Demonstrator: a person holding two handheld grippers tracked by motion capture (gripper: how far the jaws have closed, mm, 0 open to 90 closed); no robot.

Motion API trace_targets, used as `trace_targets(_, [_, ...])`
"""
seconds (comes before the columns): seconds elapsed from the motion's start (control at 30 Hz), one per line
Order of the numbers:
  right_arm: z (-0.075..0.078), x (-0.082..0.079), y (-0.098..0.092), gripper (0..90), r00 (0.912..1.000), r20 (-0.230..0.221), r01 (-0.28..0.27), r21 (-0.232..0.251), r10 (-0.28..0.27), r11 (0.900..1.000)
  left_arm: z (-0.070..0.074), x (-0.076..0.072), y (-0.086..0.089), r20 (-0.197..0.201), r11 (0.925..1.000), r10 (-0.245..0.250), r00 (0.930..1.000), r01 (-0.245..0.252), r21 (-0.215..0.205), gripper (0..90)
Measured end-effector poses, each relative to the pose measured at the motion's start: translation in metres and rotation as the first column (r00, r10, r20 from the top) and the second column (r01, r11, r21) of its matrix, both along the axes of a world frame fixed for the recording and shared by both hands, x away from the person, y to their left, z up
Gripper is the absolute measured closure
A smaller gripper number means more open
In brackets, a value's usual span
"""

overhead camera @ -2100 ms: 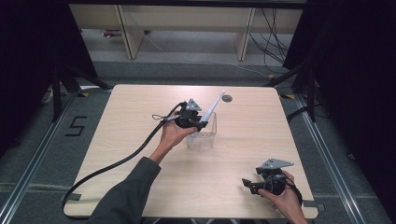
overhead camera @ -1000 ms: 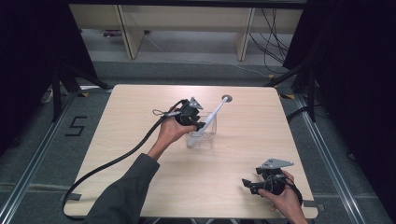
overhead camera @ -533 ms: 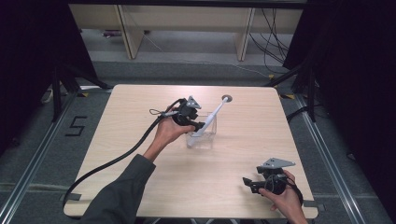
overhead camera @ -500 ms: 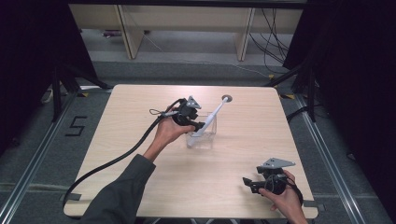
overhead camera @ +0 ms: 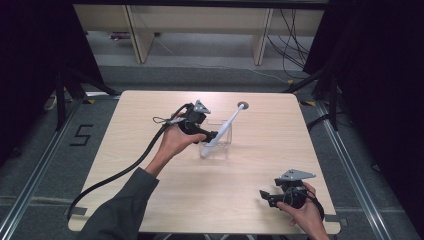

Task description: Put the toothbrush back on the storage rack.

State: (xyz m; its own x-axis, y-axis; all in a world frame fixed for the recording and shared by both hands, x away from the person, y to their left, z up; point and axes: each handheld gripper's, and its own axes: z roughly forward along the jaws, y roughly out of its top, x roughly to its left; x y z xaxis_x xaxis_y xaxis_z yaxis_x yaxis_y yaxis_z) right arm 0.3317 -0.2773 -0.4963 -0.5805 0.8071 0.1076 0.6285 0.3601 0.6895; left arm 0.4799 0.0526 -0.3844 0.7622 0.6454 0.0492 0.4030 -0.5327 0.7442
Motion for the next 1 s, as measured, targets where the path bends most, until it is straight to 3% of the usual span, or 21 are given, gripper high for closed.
trace_targets(0.13, [0.001,0.0,0.0,24.4,1.0,-0.004,0.007,0.005,-0.007,1.0,0.005,-0.006,0.005,0.014,0.9999,0.013,0.9998,-0.013,0.007,24.2])
trace_targets(0.33, [0.0,0.0,0.0,24.4,1.0,-0.004,0.006,0.013,-0.006,1.0,0.013,-0.018,0.014,0.023,0.9995,0.006,0.9997,-0.006,-0.032,23.7])
trace_targets(0.47, [0.0,0.0,0.0,24.4,1.0,-0.001,0.006,0.003,-0.006,1.0,0.015,-0.021,0.023,0.028,0.9996,0.022,0.9994,-0.021,-0.018,23.4])
trace_targets(0.67, [0.0,0.0,-0.001,24.5,1.0,-0.001,0.008,0.002,-0.008,1.0,0.02,-0.03,0.035,0.037,0.9993,0.023,0.9991,-0.021,-0.031,23.4])
trace_targets(0.77, [-0.001,0.002,-0.003,24.4,0.9995,0.028,-0.012,-0.018,0.012,1.0,0.019,-0.031,0.045,0.034,0.9986,0.046,0.9984,-0.046,-0.027,23.4])
trace_targets(0.83, [-0.001,0.001,-0.002,24.5,0.9999,0.013,-0.001,-0.002,0.001,1.0,0.018,-0.031,0.051,0.029,0.9982,0.058,0.9979,-0.058,-0.015,23.1])
trace_targets(1.0, [-0.001,0.002,-0.003,24.4,0.9994,0.035,-0.006,-0.015,0.006,1.0,0.019,-0.035,0.063,0.038,0.9976,0.068,0.9969,-0.068,-0.009,22.5])
